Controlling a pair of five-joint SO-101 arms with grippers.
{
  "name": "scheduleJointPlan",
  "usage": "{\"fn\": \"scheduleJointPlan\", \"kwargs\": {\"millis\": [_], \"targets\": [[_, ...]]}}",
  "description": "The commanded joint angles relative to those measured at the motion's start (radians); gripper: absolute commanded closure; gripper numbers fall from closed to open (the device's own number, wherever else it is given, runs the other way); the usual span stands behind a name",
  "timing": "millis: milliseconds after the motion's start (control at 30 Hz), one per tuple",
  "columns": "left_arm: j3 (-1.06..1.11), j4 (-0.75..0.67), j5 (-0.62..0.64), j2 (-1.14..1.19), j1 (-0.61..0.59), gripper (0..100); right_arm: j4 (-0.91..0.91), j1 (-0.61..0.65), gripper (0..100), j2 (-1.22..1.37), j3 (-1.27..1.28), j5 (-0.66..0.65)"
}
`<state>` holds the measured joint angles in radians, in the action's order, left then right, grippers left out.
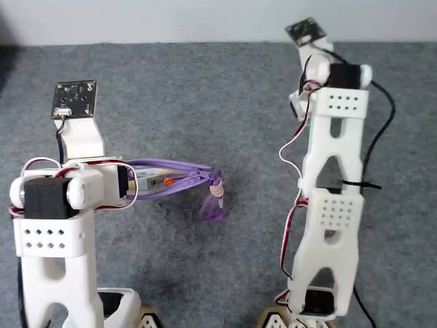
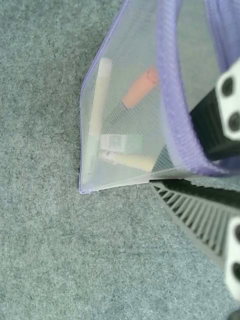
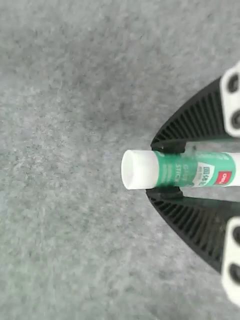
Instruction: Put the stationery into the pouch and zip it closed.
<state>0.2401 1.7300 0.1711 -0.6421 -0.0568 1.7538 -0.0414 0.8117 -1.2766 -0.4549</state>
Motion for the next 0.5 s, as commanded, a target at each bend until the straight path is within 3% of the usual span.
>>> {"fn": "scheduleJointPlan", "kwargs": {"millis": [0, 233, 467], "targets": [[-0.042, -0.014, 0.009, -0.018, 0.000, 99, 0.047, 0.021, 99.1, -0.328, 0.229, -0.002], [-0.042, -0.011, 0.009, -0.020, -0.002, 99, 0.042, 0.119, 99.1, -0.826, 0.720, 0.118], [-0.041, -0.008, 0.046, -0.014, -0.002, 99, -0.027, 0.323, 99.1, -1.211, 1.054, 0.310]]}}
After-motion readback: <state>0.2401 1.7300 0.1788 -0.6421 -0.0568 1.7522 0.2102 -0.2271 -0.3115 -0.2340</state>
